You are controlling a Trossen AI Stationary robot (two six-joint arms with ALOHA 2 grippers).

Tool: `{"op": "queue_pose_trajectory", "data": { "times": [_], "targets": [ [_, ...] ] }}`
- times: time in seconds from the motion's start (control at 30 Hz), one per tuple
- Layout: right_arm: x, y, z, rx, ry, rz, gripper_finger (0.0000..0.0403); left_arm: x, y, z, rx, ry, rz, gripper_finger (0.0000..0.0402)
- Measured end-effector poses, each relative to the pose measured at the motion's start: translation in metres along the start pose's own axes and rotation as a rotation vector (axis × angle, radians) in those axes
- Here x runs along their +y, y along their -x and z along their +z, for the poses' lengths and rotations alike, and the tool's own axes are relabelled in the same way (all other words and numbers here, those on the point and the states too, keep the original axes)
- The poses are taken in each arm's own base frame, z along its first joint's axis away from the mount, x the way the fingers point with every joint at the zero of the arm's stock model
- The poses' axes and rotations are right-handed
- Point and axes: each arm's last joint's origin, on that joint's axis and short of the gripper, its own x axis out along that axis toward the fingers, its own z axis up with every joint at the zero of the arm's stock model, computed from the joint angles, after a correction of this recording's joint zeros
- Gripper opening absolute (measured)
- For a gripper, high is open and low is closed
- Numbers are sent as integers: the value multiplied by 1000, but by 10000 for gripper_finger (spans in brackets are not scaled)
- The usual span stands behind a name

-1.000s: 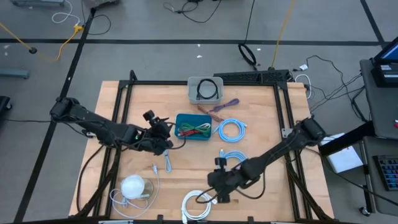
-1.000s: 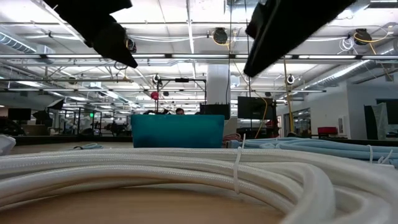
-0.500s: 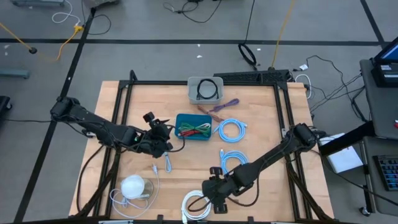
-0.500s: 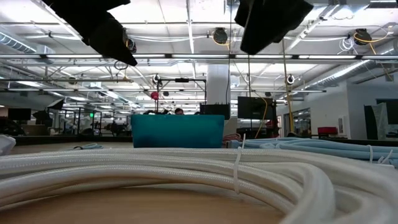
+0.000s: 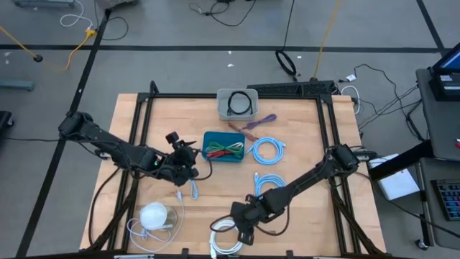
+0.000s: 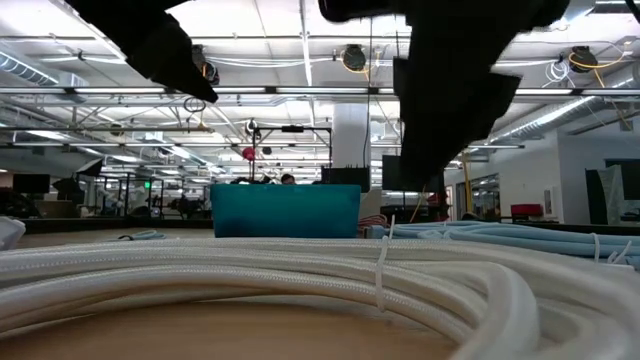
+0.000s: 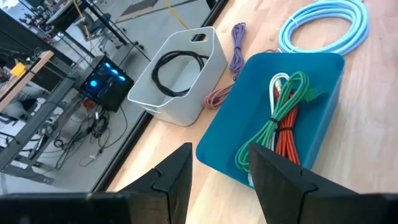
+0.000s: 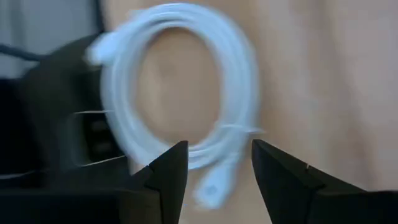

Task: Pick & Place USB Port
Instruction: Put the white HDMI cable into the gray bin

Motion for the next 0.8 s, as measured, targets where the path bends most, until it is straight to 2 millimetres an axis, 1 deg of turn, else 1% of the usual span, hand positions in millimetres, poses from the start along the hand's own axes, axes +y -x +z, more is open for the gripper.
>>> {"op": "queue_pose_trajectory", "data": {
  "times": [0.1,0.17,0.33,0.53,0.6,0.7,0.8],
  "targets": [
    [6,0,3,4,-33,96,169,-1,2,0,-8,-5,1,161],
    [9,1,3,-1,-51,117,169,-2,4,0,-16,-9,6,161],
    [6,0,-5,51,-63,59,169,-4,6,-1,-23,-15,-1,161],
    [-2,-15,-9,72,-62,-4,169,-5,7,-1,-27,-17,-6,161],
    [-3,-23,-8,82,-59,15,169,-5,7,-1,-27,-18,-6,161],
    [-7,-26,-6,83,-36,15,169,-5,7,-1,-27,-18,-5,161],
    [-7,-28,2,35,-27,46,169,-5,7,-1,-27,-19,-6,161]
  ]
}}
